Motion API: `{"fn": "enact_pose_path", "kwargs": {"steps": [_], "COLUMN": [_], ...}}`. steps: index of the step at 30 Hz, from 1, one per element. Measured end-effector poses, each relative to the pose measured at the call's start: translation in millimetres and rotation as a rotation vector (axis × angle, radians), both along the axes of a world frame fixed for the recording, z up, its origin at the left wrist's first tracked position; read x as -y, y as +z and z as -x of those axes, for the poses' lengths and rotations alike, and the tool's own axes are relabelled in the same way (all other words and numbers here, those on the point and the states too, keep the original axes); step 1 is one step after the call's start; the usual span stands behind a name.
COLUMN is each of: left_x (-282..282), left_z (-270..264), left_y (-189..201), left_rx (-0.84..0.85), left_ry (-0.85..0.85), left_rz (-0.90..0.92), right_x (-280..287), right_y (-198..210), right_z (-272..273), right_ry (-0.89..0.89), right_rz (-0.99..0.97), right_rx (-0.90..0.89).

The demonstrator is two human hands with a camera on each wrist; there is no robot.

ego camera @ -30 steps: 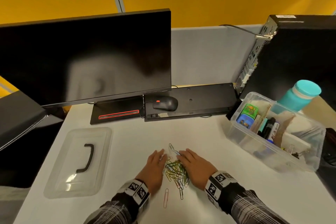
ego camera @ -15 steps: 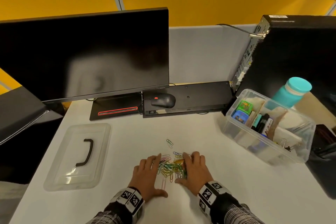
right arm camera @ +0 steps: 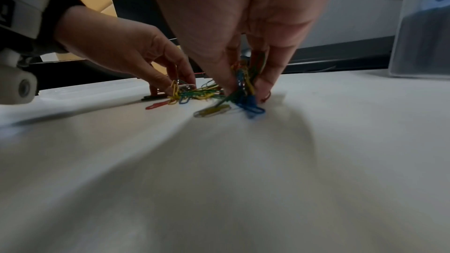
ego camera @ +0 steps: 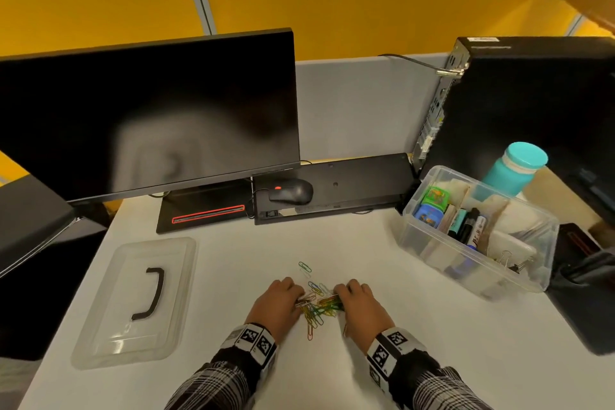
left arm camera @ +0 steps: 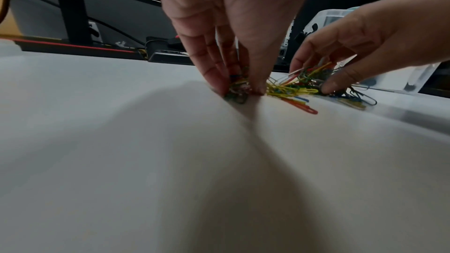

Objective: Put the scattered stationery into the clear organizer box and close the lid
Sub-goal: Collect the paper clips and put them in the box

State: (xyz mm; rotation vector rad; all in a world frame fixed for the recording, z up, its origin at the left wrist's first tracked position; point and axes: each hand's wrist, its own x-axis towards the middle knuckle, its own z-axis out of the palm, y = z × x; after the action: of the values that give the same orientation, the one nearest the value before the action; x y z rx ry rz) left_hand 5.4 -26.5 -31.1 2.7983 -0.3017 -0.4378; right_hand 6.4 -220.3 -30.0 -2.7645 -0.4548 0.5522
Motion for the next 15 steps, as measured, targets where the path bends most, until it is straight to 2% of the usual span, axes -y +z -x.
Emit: {"fn": "enact_pose_path", "kwargs": {"steps": [6,15], "left_x": [3,-15], "left_z": [-7,-8], "left_y": [5,0], "left_rx": [0.004,0.046], "left_ry": [-0.078,-0.023], "left_rz": [-0.125,0.084], "right_x": [11,35], "right_y": [2,18], "right_z": [0,1], "right_ry": [-0.015,-0.241], "right_rz": [-0.080,-0.473], "right_rx": [0.041,0.065]}}
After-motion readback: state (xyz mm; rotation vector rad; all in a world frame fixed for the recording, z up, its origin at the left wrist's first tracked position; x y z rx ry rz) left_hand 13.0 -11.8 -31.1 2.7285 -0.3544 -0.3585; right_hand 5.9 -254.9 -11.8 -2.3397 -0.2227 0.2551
